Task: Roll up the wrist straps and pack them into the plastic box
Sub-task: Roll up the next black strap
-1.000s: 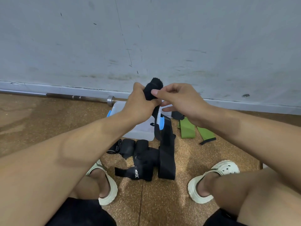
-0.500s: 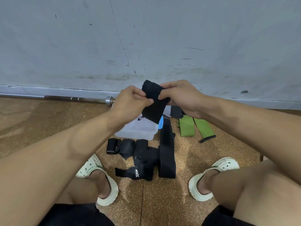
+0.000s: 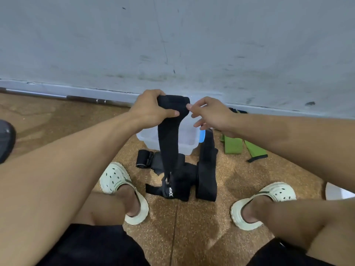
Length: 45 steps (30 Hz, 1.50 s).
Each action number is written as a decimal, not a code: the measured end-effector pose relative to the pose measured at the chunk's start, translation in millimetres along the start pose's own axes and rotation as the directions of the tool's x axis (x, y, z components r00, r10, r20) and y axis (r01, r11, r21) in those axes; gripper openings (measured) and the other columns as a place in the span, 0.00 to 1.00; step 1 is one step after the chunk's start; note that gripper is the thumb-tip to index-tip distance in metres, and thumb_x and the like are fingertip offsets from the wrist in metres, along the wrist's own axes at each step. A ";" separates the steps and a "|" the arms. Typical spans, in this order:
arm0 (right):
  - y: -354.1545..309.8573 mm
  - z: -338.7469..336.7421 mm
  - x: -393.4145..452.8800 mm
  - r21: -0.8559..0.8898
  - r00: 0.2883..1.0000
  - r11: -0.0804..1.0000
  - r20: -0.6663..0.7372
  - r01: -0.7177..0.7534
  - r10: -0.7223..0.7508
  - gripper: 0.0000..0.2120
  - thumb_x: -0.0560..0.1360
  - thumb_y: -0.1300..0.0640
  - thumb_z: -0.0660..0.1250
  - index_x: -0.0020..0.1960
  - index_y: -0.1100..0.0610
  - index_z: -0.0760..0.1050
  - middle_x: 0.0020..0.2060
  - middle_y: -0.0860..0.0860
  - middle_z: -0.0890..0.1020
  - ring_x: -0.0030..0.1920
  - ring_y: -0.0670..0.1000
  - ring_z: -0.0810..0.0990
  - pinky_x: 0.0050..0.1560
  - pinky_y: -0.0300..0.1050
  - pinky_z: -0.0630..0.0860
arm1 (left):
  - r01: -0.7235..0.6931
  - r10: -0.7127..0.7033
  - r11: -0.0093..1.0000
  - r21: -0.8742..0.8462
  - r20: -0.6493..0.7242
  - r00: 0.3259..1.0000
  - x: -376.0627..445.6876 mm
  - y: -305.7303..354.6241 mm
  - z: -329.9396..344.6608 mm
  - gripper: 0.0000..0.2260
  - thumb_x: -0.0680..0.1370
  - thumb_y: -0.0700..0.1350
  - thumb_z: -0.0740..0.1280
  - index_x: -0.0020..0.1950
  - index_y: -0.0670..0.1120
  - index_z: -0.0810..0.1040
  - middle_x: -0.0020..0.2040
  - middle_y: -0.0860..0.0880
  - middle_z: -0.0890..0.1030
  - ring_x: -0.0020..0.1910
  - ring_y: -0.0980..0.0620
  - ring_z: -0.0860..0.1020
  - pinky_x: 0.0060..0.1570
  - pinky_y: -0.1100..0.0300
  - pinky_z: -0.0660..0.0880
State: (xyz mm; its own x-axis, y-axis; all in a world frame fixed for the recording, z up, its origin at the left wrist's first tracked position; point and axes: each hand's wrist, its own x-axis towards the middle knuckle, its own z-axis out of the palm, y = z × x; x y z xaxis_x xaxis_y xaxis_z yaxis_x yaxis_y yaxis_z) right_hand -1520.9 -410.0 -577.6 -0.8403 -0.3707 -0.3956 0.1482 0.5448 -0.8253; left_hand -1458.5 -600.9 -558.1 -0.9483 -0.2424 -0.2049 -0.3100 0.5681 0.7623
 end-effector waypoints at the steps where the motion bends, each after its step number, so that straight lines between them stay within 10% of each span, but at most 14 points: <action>1: 5.1 8.8 7.2 -0.073 0.999 0.997 0.046 -0.012 0.016 0.18 0.80 0.42 0.67 0.60 0.56 0.74 0.52 0.51 0.83 0.46 0.52 0.86 0.47 0.45 0.82 | 0.021 -0.021 1.000 0.020 -0.011 1.000 1.4 -7.0 -3.8 0.17 0.70 0.48 0.81 0.53 0.46 0.79 0.48 0.48 0.83 0.49 0.47 0.82 0.44 0.56 0.78; 8: 97.4 119.0 48.7 -0.462 0.961 0.883 0.270 0.083 0.052 0.04 0.78 0.55 0.73 0.51 0.53 0.80 0.49 0.48 0.81 0.54 0.53 0.81 0.53 0.43 0.77 | 0.061 -0.057 0.997 0.050 -0.083 0.995 2.8 -43.9 -21.9 0.22 0.71 0.47 0.80 0.57 0.44 0.73 0.50 0.48 0.80 0.49 0.48 0.79 0.43 0.55 0.75; 19: 212.1 259.2 25.2 -0.852 0.870 0.293 0.481 0.433 0.114 0.27 0.83 0.60 0.59 0.80 0.61 0.57 0.66 0.58 0.79 0.69 0.60 0.73 0.74 0.52 0.60 | 0.141 -0.152 0.988 -0.070 -0.178 0.972 7.6 -81.4 -37.5 0.20 0.73 0.47 0.79 0.55 0.46 0.71 0.52 0.48 0.80 0.50 0.50 0.78 0.43 0.58 0.75; 25: 176.4 231.0 19.0 -0.706 0.738 0.623 0.608 0.336 0.291 0.12 0.81 0.58 0.65 0.61 0.63 0.77 0.59 0.60 0.81 0.59 0.61 0.80 0.57 0.53 0.77 | 0.180 -0.240 0.935 -0.305 -0.173 0.955 10.5 -79.1 -47.7 0.21 0.73 0.46 0.79 0.60 0.45 0.73 0.57 0.46 0.81 0.54 0.47 0.82 0.54 0.45 0.82; 29: 113.3 155.4 14.7 -0.519 0.733 0.838 0.635 0.170 0.245 0.19 0.76 0.40 0.72 0.41 0.55 0.77 0.37 0.46 0.78 0.40 0.47 0.77 0.43 0.42 0.69 | 0.153 -0.223 0.900 -0.408 -0.132 0.966 9.2 -64.1 -48.8 0.19 0.75 0.45 0.77 0.61 0.45 0.72 0.58 0.46 0.81 0.55 0.46 0.83 0.50 0.46 0.84; 34: 42.7 57.9 -21.9 -0.373 0.809 0.914 0.581 0.162 0.094 0.13 0.78 0.44 0.72 0.36 0.47 0.82 0.34 0.42 0.82 0.38 0.44 0.80 0.49 0.42 0.74 | 0.055 -0.123 0.886 -0.460 -0.120 0.985 2.1 -37.9 -40.5 0.19 0.75 0.43 0.77 0.62 0.45 0.73 0.57 0.44 0.81 0.55 0.45 0.83 0.48 0.49 0.84; 39: -3.4 -7.7 -75.0 -0.077 0.917 0.960 0.326 0.269 -0.231 0.06 0.82 0.55 0.68 0.55 0.54 0.83 0.50 0.49 0.88 0.54 0.51 0.86 0.60 0.50 0.80 | -0.067 0.012 0.892 -0.447 -0.124 0.992 -8.7 -15.1 -25.6 0.19 0.71 0.40 0.80 0.59 0.46 0.79 0.52 0.46 0.85 0.54 0.45 0.84 0.57 0.45 0.81; 45: -30.7 -35.2 -95.0 0.213 0.956 0.937 0.041 0.277 -0.291 0.14 0.83 0.51 0.65 0.46 0.57 0.84 0.44 0.53 0.88 0.43 0.48 0.87 0.42 0.37 0.77 | -0.240 0.188 0.903 -0.357 -0.174 0.967 -23.5 14.4 -1.4 0.17 0.70 0.39 0.81 0.55 0.48 0.80 0.48 0.52 0.86 0.52 0.56 0.83 0.52 0.61 0.79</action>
State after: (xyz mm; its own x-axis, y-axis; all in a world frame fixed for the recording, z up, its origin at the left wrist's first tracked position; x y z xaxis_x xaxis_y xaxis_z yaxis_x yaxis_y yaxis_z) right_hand -1464.0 -365.1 -500.6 -0.8251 -0.5437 -0.1540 0.0175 0.2478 -0.9686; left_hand -1440.6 -588.1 -541.4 -0.9630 -0.2646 0.0520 -0.0280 0.2899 0.9566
